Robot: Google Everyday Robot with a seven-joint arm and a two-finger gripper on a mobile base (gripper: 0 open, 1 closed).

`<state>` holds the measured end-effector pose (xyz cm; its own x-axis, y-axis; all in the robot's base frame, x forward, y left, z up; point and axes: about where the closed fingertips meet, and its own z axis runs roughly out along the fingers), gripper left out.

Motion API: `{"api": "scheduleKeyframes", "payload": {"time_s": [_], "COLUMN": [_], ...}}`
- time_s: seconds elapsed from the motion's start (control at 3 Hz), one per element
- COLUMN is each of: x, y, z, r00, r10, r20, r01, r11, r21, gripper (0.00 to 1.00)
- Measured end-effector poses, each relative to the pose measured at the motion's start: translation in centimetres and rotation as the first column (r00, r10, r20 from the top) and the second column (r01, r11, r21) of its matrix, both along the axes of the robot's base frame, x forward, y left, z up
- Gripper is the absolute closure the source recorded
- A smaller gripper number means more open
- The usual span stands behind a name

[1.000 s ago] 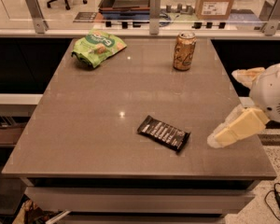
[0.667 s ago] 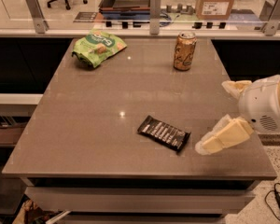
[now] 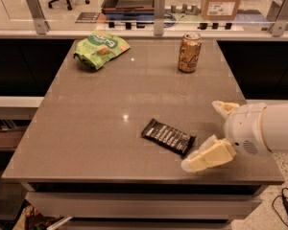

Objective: Move rxbar chocolate near green rice chip bag

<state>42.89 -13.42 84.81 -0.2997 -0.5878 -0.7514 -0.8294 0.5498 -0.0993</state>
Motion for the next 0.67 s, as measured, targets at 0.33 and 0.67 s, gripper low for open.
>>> {"api": "scheduleKeyframes", "payload": {"time_s": [0.33,0.67], "x": [-0.1,0.2], "y": [1.5,2.9], "z": [-0.9,-0.7], "r00": [0.9999,0.9997], "r10": [-0.014,-0.008], "r20": [0.007,0.022], "r01": [0.013,0.007], "r11": [0.999,0.997], "r21": [0.049,0.076], "gripper": [0.00,0.00]}}
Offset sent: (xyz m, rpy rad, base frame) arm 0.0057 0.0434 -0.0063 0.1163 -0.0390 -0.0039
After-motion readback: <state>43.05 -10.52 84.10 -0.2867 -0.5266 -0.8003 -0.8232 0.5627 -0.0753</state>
